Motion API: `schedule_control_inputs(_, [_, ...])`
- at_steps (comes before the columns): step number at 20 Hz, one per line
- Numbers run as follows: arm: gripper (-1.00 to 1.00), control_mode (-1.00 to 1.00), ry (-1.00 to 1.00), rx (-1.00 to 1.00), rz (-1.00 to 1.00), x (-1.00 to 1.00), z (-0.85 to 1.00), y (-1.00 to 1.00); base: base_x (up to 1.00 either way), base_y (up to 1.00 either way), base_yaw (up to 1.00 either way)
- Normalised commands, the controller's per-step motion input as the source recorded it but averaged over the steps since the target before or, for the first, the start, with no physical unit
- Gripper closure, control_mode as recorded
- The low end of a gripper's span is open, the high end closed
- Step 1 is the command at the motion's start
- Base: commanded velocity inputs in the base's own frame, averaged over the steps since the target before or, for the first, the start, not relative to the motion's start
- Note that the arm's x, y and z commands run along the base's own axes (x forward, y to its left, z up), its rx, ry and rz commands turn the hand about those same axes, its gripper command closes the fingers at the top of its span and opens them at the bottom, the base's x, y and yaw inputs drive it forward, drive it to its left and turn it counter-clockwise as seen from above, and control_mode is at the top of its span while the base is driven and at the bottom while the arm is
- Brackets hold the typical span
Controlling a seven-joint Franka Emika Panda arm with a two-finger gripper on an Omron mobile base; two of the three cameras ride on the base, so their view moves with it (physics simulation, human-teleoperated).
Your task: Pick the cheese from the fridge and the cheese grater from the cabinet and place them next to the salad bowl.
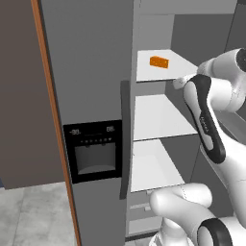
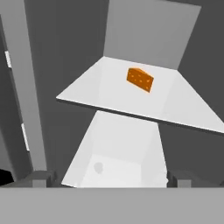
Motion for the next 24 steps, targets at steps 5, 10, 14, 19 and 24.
schedule_control_inputs(5, [-1.00,-1.00,0.00,0.00,-0.04,0.05,0.30,-0.16,0.00,0.00,0.00])
schedule_control_inputs(10, [-1.00,-1.00,0.00,0.08,-0.01,0.20,0.18,-0.06,0.00,0.00,0.00])
schedule_control_inputs(14, [-1.00,-1.00,0.00,0.15,0.00,0.28,0.04,0.00,0.00,0.00,0.00])
schedule_control_inputs(19, [-1.00,-1.00,0.00,0.13,0.00,0.34,0.00,0.00,0.00,0.00,0.00])
schedule_control_inputs(24, [-1.00,-1.00,0.00,0.05,0.00,0.35,0.00,0.00,0.00,0.00,0.00])
